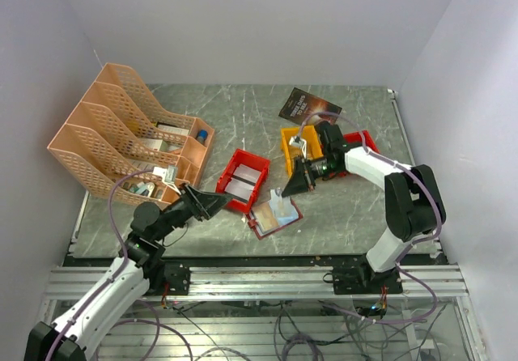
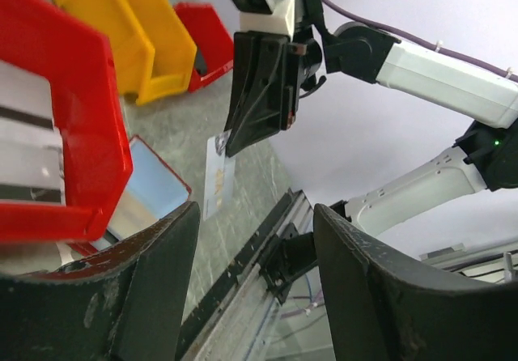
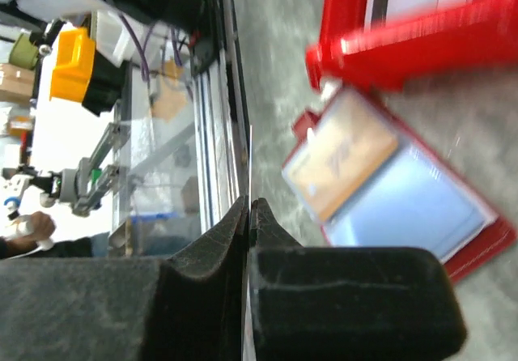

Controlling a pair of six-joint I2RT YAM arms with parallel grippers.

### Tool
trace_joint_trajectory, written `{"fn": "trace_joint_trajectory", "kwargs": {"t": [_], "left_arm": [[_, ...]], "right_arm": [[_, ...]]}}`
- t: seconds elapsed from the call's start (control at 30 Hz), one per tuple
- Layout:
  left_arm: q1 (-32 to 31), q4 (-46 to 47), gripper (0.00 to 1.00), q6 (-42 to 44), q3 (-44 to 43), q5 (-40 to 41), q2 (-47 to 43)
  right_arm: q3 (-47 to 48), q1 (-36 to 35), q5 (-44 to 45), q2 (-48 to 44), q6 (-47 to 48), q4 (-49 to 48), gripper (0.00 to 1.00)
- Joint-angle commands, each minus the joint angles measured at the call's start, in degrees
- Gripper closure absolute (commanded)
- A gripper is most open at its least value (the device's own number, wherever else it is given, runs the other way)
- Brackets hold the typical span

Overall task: Put the credit cards into the card holder
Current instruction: Insert the credit card into the card holder.

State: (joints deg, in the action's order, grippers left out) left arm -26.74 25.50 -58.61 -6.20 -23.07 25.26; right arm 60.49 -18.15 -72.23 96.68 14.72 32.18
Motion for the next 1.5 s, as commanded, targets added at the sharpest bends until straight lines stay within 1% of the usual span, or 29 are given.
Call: {"fn": "trace_joint_trajectory", "kwargs": {"t": [0.0, 0.13, 0.23, 0.37, 0.43, 0.47, 0.6, 0.7, 0.8, 0.87, 0.93, 1.0, 1.07, 1.23, 1.3, 1.47], "left_arm": [[-3.2, 1.2, 0.31, -2.3, 0.3, 2.2, 0.7], [-9.2, -2.0, 0.33, -0.7, 0.8, 8.7, 0.4], [-13.9, -2.3, 0.37, 0.0, 1.1, 13.1, 3.1], [-20.9, 0.8, 0.41, 1.4, -0.2, 19.4, 12.0], [-25.1, 3.0, 0.42, 2.3, -1.3, 22.6, 17.7], [-26.8, 4.2, 0.43, 2.8, -2.0, 24.1, 21.6], [-33.0, 9.9, 0.47, 4.5, -5.1, 29.6, 32.9], [-36.6, 10.3, 0.51, 5.0, -8.2, 33.9, 39.3], [-39.4, 10.2, 0.54, 4.6, -10.8, 39.1, 43.5], [-40.1, 10.2, 0.57, 3.7, -11.8, 41.8, 45.6], [-40.3, 9.6, 0.62, 3.2, -12.9, 43.8, 48.2], [-40.4, 7.0, 0.67, 3.1, -15.0, 45.4, 50.3], [-40.5, 4.7, 0.70, 3.7, -17.5, 46.8, 52.2], [-40.5, 2.5, 0.83, 6.3, -20.5, 50.4, 55.9], [-40.5, 1.5, 0.86, 6.8, -21.3, 50.8, 57.0], [-40.5, 2.1, 0.90, 5.4, -19.8, 50.7, 59.4]], "right_arm": [[-6.6, 0.5, 2.7, -1.9, -5.0, -6.0, 1.00], [-10.4, 0.9, 6.4, -2.5, -10.0, -11.6, 1.00], [-10.0, 1.1, 8.9, -1.3, -9.8, -11.2, 1.00], [-8.6, 1.3, 10.4, 1.2, -8.9, -10.2, 1.00], [-7.8, 1.4, 10.4, 2.4, -8.5, -9.8, 1.00], [-7.4, 1.5, 10.3, 2.9, -8.2, -9.4, 1.00], [-5.2, 1.8, 9.7, 5.1, -6.3, -7.0, 1.00], [-4.5, 1.9, 9.3, 6.4, -6.3, -7.1, 1.00], [-3.4, 2.1, 8.5, 8.1, -5.4, -5.6, 1.00], [-3.4, 2.1, 8.0, 9.0, -5.4, -5.6, 1.00], [-3.4, 2.1, 7.5, 10.1, -5.0, -5.0, 1.00], [-3.4, 2.1, 7.2, 10.6, -4.8, -4.5, 1.00], [-3.4, 2.1, 6.8, 10.6, -5.0, -4.8, 1.00], [-3.4, 2.2, 6.1, 10.3, -4.9, -4.4, 1.00], [-1.6, 2.5, 6.4, 9.3, -4.5, -3.8, 1.00], [-4.0, 2.8, 6.6, 7.2, -7.8, -7.9, 1.00]]}}
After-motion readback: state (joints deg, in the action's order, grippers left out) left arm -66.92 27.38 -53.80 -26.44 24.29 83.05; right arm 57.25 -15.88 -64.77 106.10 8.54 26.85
